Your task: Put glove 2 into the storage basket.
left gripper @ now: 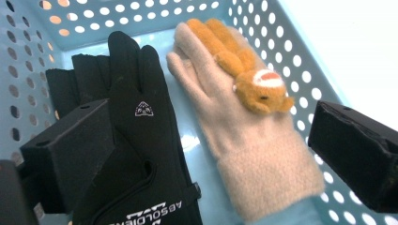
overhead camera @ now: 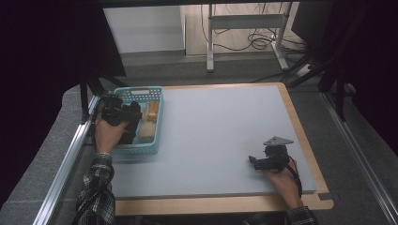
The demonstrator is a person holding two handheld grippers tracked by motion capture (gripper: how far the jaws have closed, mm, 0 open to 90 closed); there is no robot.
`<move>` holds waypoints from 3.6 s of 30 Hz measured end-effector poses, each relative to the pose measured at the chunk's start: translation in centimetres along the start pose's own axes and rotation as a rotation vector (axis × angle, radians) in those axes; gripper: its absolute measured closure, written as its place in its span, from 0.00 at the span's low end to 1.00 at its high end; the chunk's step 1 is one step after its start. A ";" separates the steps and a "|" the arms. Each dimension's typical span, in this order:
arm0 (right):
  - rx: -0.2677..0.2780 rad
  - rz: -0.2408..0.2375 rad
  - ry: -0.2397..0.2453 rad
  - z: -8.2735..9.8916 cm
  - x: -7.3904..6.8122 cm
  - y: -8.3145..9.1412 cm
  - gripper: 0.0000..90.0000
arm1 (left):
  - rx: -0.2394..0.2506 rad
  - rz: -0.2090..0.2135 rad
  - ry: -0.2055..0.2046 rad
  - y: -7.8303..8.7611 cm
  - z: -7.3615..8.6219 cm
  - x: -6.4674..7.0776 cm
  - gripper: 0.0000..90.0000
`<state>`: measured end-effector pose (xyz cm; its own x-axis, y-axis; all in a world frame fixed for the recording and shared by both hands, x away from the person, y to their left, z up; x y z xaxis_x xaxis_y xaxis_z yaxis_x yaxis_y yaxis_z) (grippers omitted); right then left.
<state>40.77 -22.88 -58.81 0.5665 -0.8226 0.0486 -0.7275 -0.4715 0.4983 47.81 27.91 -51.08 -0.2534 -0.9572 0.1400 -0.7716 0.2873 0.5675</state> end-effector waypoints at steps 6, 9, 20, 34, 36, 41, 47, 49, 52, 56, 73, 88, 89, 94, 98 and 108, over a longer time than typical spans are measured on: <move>0.000 0.000 0.000 0.0 0.0 0.0 0.07 | 0.011 0.007 -0.024 0.8 0.1 0.4 0.01; 0.000 0.000 0.001 0.0 0.0 0.0 0.07 | 0.018 0.006 -0.046 1.3 0.1 0.6 0.01; -0.001 0.001 0.001 0.0 0.0 0.0 0.07 | 0.055 0.043 -0.113 2.5 -0.1 2.6 0.00; -0.001 0.001 0.001 0.0 0.0 0.0 0.07 | 0.073 0.108 -0.179 3.3 0.3 6.3 0.00; -0.001 0.000 0.001 0.0 0.0 0.0 0.07 | 0.072 0.115 -0.190 3.3 0.4 6.6 0.00; -0.002 0.001 0.002 0.0 0.0 0.0 0.07 | 0.078 0.133 -0.192 3.4 0.9 7.4 0.00; -0.002 0.001 0.001 0.0 0.0 0.0 0.07 | 0.089 0.155 -0.204 3.5 1.3 8.5 0.00; -0.002 0.001 0.002 0.0 0.0 0.0 0.07 | 0.090 0.167 -0.208 3.6 1.4 9.1 0.00; -0.002 0.001 0.002 0.0 0.0 0.0 0.07 | 0.094 0.185 -0.217 3.6 1.6 9.9 0.00; -0.002 0.001 0.002 0.0 0.0 0.0 0.07 | 0.103 0.214 -0.230 3.5 1.8 11.3 0.00; -0.001 0.001 0.001 0.0 0.0 0.0 0.07 | 0.113 0.335 -0.290 2.4 4.0 17.9 0.00; -0.001 0.000 0.000 0.0 0.0 0.0 0.07 | 0.087 0.448 -0.303 1.0 9.1 21.1 0.00; -0.001 0.000 0.001 0.0 0.0 0.0 0.07 | 0.085 0.455 -0.306 0.9 9.4 21.2 0.00; -0.002 0.000 0.000 0.0 0.0 0.0 0.07 | 0.085 0.472 -0.304 0.6 10.8 21.6 0.00; -0.002 0.000 0.001 0.0 0.0 0.0 0.07 | 0.066 0.473 -0.317 0.2 11.8 21.7 0.00; -0.002 0.001 0.002 0.0 0.0 0.0 0.07 | 0.019 0.432 -0.371 -0.6 13.7 21.9 0.00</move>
<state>40.77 -22.87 -58.79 0.5663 -0.8227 0.0505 -0.7274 -0.4700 0.5000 34.69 7.32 -59.49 -0.7334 -0.6771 0.0602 -0.5619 0.6538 0.5068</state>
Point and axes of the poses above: each handheld gripper's, and its own axes: y roughly backward along the jaws, z roughly out of its underside, x roughly to its right, the point moved 8 cm from there along -y, roughly forward along the jaws, and after that the axes turned 14 degrees about x, right-handed, at the moved point
